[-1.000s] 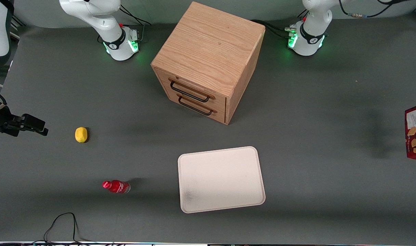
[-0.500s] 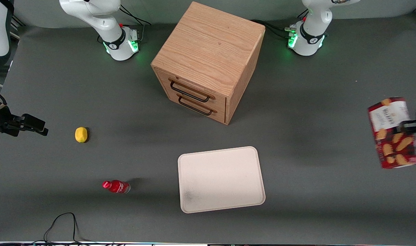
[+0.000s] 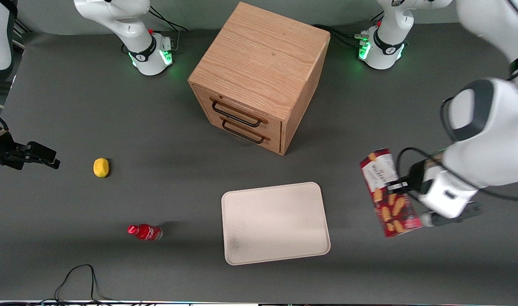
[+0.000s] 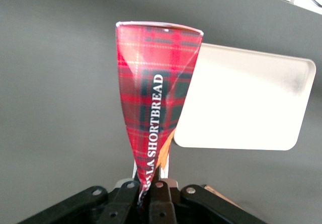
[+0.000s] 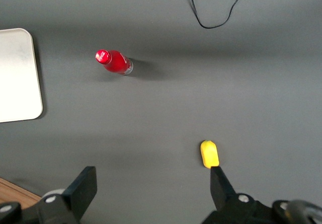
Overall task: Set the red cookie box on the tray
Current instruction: 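Lift the box and carry it with the left gripper toward the white tray, then lower the box onto the tray edge and open the left gripper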
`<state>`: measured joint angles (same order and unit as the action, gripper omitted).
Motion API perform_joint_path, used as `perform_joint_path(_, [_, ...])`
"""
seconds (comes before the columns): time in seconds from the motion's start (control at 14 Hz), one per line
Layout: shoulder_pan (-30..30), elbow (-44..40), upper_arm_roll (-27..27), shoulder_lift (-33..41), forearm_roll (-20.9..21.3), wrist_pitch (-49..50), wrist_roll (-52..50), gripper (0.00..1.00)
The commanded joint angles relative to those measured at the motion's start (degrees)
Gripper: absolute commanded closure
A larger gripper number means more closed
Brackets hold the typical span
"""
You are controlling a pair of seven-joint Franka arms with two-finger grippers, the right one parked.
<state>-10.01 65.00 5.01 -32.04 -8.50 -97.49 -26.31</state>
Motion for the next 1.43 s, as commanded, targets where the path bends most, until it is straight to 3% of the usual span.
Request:
perform_joint_path(0.0, [-4.12,-4.62,-0.53,-6.96,1.73,-2.68,-4.26,1.0])
perform_joint_path(0.5, [-10.2,-4.09,-0.53,-18.04,6.99,-14.91,-8.15,1.0])
perform_joint_path(1.0, [-11.78,-2.78,-0.62,-21.83,7.35,-21.43,-10.87,1.0])
perform_joint_path(1.07, [-11.78,-1.99,-0.62,-21.83,7.35,-22.21,-10.79,0.96])
perform_joint_path(1.14, [-11.78,-0.41,-0.71,-21.75,8.05,-24.39,-10.09,0.01])
perform_joint_path(1.21, [-12.13,0.82,-0.62,-21.57,10.41,-26.85,-10.17,0.0])
perform_joint_path(1.36, [-12.22,1.01,-0.62,-21.22,11.22,-28.19,-10.52,0.0])
